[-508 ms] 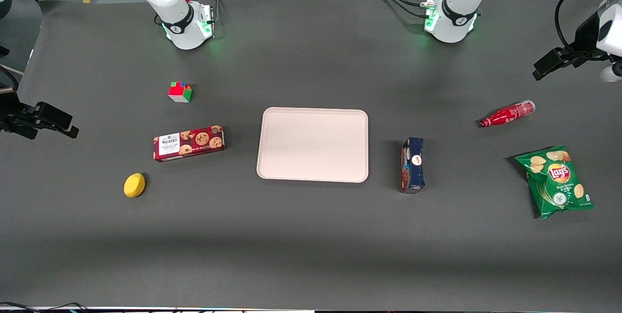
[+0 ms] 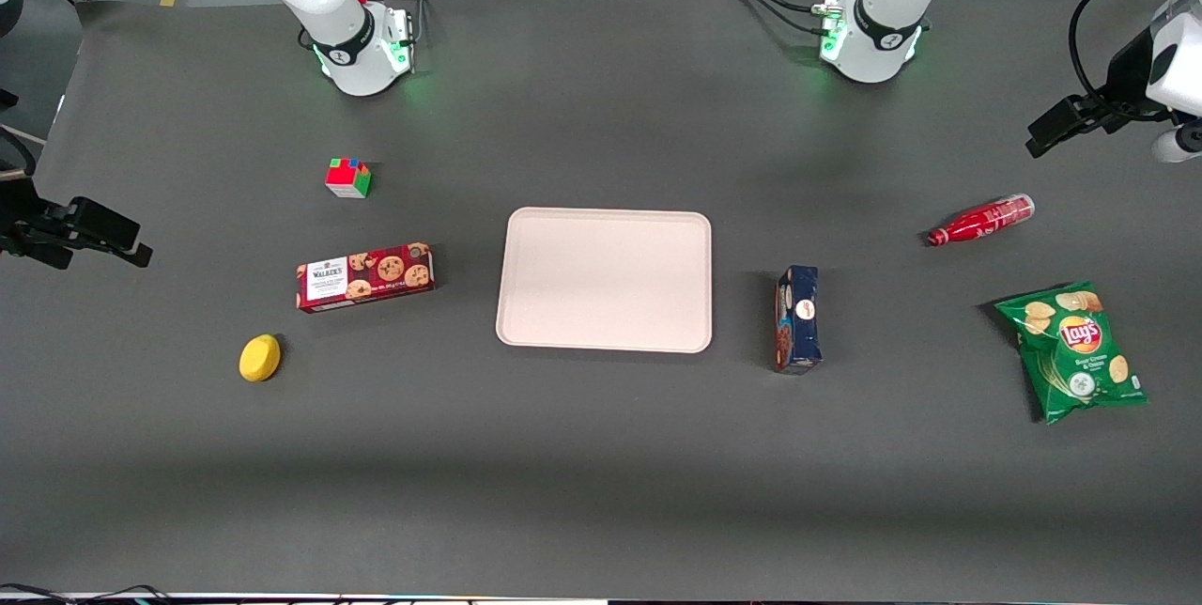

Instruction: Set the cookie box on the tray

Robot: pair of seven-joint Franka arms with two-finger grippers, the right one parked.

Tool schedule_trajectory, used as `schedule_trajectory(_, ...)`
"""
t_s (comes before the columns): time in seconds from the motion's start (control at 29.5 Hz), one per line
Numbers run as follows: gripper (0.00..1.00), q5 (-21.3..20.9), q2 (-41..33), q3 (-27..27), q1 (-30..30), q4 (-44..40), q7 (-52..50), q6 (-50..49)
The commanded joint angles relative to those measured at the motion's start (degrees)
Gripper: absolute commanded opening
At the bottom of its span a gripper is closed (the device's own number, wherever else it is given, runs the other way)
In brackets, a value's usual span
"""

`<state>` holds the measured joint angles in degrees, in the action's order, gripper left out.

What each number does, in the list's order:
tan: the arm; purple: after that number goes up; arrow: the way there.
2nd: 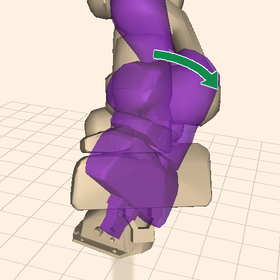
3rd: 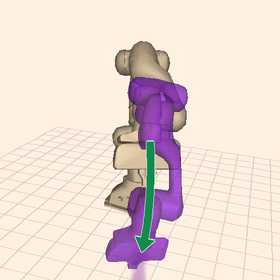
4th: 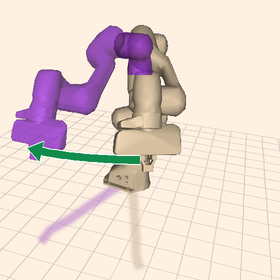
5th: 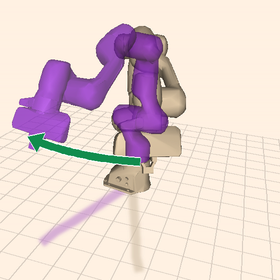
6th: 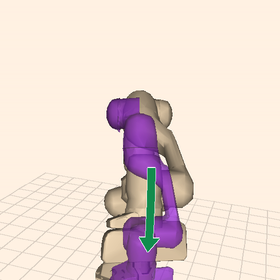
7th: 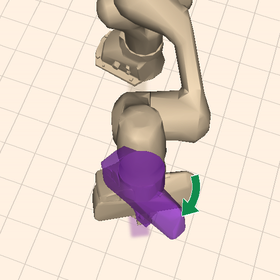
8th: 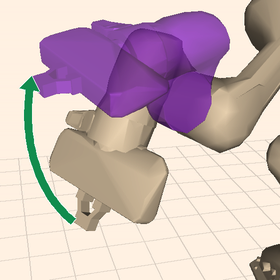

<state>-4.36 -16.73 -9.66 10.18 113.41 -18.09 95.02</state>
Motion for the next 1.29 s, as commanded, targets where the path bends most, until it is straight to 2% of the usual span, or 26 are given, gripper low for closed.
schedule_trajectory(0.0,1.00,0.22,-0.23,0.17,-0.07,-0.56,2.27,-0.54)
schedule_trajectory(0.24,1.00,0.22,-0.32,0.08,-0.07,-1.00,2.53,-0.63)
schedule_trajectory(0.41,1.00,1.10,0.03,-0.09,-0.07,-1.17,10.96,-0.63)
schedule_trajectory(1.08,1.00,2.24,-0.32,0.96,0.02,-1.26,12.20,-1.07)
schedule_trajectory(1.25,1.00,4.79,1.51,4.20,0.10,-8.80,10.97,-6.24)
